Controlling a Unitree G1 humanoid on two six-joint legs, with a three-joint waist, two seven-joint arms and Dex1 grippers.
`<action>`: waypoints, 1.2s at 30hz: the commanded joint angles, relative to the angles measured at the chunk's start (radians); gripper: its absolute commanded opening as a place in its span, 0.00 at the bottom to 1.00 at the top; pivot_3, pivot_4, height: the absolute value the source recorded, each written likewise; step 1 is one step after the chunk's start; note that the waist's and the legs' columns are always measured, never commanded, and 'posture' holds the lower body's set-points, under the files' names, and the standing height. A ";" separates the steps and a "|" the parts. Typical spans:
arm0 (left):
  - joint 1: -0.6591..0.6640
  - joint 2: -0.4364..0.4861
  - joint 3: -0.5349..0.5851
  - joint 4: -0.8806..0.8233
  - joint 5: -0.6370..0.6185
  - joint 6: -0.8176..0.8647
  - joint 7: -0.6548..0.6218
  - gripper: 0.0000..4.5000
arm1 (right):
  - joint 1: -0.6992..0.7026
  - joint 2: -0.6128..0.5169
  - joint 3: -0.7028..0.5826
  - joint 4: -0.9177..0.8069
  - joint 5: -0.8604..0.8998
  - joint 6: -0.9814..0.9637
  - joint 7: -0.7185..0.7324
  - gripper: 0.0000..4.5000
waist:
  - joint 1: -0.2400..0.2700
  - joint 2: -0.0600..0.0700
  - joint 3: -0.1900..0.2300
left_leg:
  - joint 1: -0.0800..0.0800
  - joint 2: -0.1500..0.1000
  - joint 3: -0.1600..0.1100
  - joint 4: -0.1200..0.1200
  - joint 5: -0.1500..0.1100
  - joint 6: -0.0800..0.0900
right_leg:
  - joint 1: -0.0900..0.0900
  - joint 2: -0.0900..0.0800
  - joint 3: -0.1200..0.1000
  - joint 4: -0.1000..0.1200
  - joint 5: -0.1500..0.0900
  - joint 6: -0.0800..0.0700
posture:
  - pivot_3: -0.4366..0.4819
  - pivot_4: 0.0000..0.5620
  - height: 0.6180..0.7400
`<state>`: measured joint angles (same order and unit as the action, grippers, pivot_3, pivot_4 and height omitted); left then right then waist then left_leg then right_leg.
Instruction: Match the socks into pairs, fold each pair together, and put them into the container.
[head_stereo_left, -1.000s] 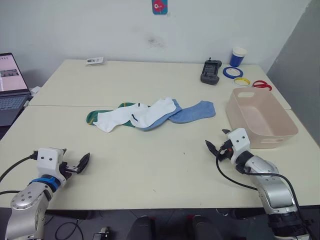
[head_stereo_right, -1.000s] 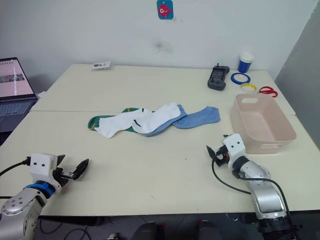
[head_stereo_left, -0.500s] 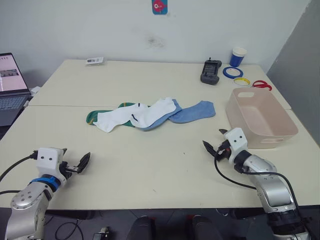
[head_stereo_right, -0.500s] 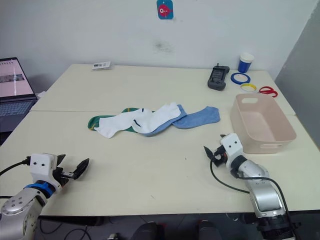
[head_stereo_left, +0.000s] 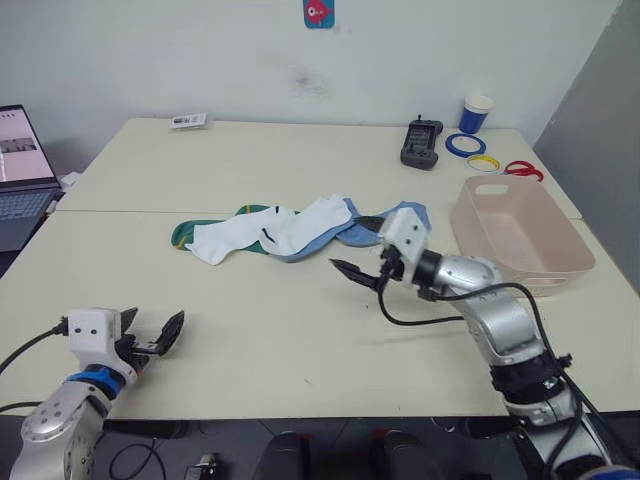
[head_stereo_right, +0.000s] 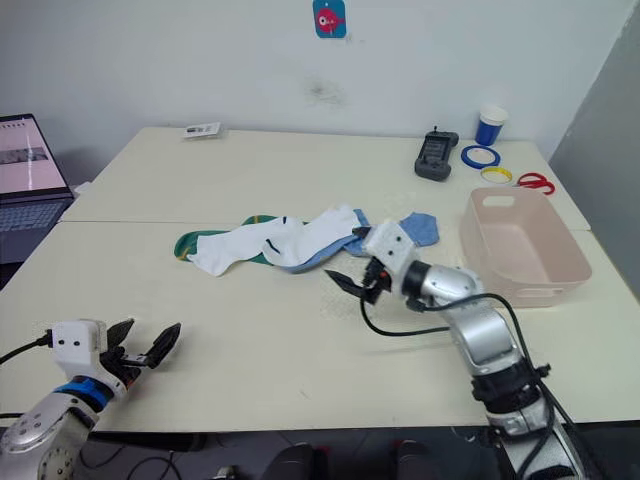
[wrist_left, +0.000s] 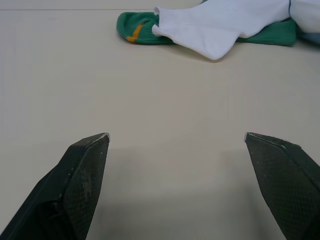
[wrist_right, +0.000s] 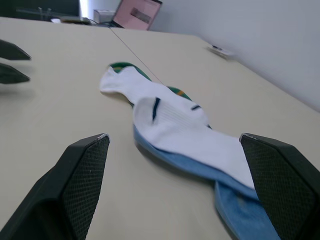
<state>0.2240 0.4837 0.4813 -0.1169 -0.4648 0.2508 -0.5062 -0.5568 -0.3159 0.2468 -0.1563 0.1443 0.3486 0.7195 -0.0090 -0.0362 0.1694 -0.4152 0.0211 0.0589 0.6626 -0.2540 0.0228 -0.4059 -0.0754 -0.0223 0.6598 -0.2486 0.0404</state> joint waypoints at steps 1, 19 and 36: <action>0.036 -0.020 0.033 -0.083 -0.026 0.007 0.024 1.00 | -0.014 0.003 -0.004 0.001 0.007 -0.013 0.008 0.99 | 0.002 0.000 0.000 | 0.000 0.000 0.000 0.000 0.000 0.000 | 0.000 0.000 0.000 0.000 0.000 0.000 | 0.48 0.27 1.00; -0.409 -0.013 -0.086 0.172 0.010 0.202 0.163 1.00 | 0.083 -0.038 -0.030 -0.052 -0.017 -0.009 -0.054 0.99 | 0.004 0.000 0.000 | 0.000 0.004 -0.002 0.000 0.000 -0.001 | 0.000 0.009 -0.008 0.003 -0.002 -0.004 | 0.48 0.27 1.00; -0.658 -0.028 -0.086 0.462 0.028 0.182 0.173 0.96 | 0.126 -0.061 -0.046 -0.115 -0.015 0.035 -0.097 1.00 | 0.004 0.000 0.000 | -0.001 0.006 -0.006 0.000 0.003 -0.005 | 0.000 0.011 -0.012 0.003 -0.001 -0.006 | 0.48 0.27 1.00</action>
<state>-0.4121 0.4555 0.3803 0.3454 -0.4368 0.4494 -0.3366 -0.4241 -0.3739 0.2241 -0.2229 0.1262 0.3838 0.6305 -0.0052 -0.0365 0.1694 -0.4158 0.0271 0.0533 0.6628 -0.2511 0.0178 -0.4055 -0.0643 -0.0340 0.6626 -0.2493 0.0344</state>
